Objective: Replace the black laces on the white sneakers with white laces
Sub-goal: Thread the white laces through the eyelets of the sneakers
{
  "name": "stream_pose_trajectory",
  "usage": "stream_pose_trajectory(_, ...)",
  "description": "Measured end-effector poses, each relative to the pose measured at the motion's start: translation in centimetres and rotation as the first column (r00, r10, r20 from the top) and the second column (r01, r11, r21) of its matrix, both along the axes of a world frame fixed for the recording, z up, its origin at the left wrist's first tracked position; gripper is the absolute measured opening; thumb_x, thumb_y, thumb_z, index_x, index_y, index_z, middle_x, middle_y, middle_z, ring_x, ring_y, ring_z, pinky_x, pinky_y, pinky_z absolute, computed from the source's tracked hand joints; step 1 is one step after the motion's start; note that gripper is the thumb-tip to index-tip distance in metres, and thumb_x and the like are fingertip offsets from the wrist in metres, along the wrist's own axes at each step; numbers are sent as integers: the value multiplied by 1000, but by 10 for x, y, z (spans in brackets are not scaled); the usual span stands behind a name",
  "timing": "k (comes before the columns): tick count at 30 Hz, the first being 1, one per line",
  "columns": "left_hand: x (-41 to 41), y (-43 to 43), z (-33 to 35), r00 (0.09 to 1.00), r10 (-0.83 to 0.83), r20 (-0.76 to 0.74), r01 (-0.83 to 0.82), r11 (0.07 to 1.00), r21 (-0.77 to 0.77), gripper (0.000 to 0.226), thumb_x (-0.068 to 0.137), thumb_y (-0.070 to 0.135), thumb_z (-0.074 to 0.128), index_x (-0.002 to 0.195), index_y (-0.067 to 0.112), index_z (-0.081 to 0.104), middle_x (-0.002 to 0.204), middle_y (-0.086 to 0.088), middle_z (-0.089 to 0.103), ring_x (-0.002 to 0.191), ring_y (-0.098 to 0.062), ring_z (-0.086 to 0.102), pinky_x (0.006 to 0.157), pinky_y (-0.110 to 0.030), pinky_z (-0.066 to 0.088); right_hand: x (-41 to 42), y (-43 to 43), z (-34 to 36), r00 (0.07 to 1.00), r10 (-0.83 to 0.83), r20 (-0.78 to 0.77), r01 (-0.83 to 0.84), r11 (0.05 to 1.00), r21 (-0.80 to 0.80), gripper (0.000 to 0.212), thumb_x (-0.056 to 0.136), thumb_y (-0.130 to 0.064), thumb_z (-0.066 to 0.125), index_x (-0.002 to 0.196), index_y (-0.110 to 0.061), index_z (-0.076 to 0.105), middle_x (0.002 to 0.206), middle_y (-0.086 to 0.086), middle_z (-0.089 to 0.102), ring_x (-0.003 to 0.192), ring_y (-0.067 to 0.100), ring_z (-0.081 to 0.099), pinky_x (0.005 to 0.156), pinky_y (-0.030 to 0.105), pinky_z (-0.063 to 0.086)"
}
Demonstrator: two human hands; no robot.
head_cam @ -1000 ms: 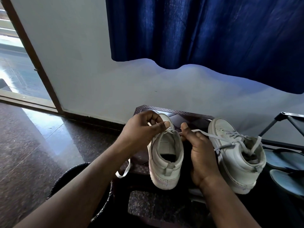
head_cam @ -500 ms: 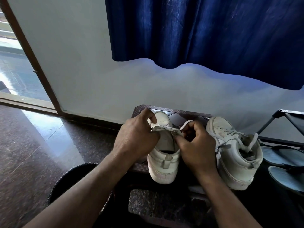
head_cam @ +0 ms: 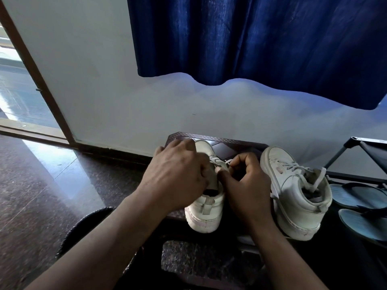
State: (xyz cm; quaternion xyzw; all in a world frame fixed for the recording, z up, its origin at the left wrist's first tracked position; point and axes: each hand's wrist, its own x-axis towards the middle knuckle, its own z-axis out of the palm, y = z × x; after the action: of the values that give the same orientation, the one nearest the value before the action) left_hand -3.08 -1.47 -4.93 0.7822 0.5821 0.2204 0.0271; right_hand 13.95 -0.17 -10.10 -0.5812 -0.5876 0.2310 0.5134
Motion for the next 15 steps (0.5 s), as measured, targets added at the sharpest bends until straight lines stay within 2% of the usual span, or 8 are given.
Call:
stream_pose_trajectory(2,6,0,3,985,42,-165,-53,996,-67,16,84,51,64,93,38,67,106,10,48,116,-17,50,90,-39,42,-3,0,-1,1000,-8,26,7,1000,28,26,78,-25,81,85,-24,56,70,-8,65,67,4,59,61,14,43)
stream_pose_trajectory(4,10,5,4,959,92,-269,-114,991,-69,23,85,48,66,102,34,70,112,7,50,118,-21,49,90,-41,41,-4,0,-2,999,-9,31,7,999,43,25,79,-26,80,86,-26,56,71,-8,64,68,6,60,60,16,43)
stream_pose_trajectory(7,17,10,2,944,98,-315,-127,989,-73,26,84,41,70,109,33,71,116,5,50,117,-22,48,89,-41,39,-5,0,-5,999,-19,33,17,999,45,26,81,-34,79,88,-27,55,73,-10,65,69,6,61,60,19,44)
stream_pose_trajectory(9,19,11,1,947,66,-314,-74,997,-14,21,85,42,68,103,32,72,108,6,47,114,-22,48,82,-39,36,-4,0,-5,999,-22,44,20,999,49,27,84,-39,79,90,-28,55,79,-16,66,70,6,62,60,18,43)
stream_pose_trajectory(12,8,12,0,973,5,-231,19,995,100,23,81,50,61,89,32,74,99,10,44,105,-20,48,78,-37,39,-2,0,-4,996,-32,82,26,997,70,25,85,-36,78,96,-28,57,76,-14,67,73,3,63,63,22,45)
stream_pose_trajectory(15,-8,15,-5,999,-24,46,14,977,214,26,78,49,59,83,32,77,95,12,47,92,-17,48,76,-35,46,0,1,-3,992,16,129,-33,990,134,24,85,-28,77,104,-31,63,91,-11,64,82,5,64,70,30,52)
